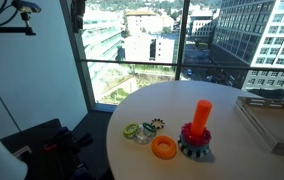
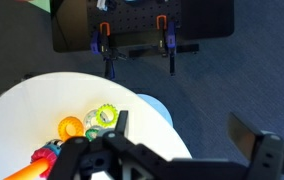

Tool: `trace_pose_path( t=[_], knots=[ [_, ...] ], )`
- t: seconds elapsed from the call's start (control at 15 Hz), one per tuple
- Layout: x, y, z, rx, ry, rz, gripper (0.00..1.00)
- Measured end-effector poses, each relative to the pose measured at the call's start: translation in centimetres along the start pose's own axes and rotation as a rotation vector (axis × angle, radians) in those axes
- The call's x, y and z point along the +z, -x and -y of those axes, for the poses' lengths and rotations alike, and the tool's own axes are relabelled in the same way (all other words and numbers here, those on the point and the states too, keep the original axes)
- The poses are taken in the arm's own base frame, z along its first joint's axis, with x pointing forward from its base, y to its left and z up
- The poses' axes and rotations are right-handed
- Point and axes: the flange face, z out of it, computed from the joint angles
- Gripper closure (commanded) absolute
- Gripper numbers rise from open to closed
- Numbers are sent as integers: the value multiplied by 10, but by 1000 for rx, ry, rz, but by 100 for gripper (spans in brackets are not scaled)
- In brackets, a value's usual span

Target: Put the orange ring on the ring holder

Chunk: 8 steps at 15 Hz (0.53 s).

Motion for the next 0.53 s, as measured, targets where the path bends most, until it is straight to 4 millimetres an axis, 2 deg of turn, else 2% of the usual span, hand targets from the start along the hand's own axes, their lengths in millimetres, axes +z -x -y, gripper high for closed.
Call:
trace_pose_path(
  t=[0.53],
  knots=[
    [3, -51, -52, 100, -92, -100, 0]
  ],
)
